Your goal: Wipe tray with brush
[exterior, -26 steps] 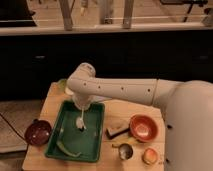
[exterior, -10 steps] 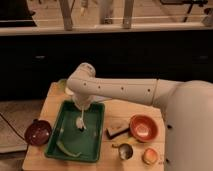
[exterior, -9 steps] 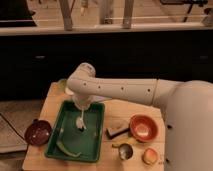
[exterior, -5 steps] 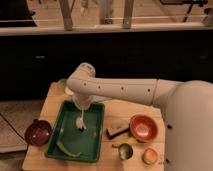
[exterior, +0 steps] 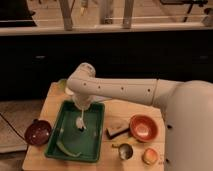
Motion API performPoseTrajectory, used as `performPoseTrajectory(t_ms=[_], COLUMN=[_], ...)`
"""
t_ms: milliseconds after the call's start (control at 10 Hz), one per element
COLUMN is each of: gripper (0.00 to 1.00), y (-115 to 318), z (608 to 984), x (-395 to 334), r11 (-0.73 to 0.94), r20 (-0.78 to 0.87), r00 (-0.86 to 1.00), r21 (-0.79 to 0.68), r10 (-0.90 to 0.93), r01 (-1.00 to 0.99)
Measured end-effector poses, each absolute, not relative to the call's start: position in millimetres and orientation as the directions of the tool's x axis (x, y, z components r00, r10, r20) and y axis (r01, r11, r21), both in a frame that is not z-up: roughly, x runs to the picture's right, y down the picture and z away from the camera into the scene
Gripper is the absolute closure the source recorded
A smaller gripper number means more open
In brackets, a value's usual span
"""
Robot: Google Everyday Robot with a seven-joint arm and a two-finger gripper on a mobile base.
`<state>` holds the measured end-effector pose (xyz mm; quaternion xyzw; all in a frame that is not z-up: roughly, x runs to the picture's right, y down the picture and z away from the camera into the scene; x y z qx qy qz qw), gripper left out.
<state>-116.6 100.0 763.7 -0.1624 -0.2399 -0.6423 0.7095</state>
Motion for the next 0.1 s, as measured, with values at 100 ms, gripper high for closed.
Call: performPoseTrajectory(t_ms=[100], gripper=[1.0], y=[100.0], z=[763.7], x=[-116.6], r11=[0.122], r20=[0.549], r00=[0.06], r21=[0.078], r10=[-0.834], r01=[0.989])
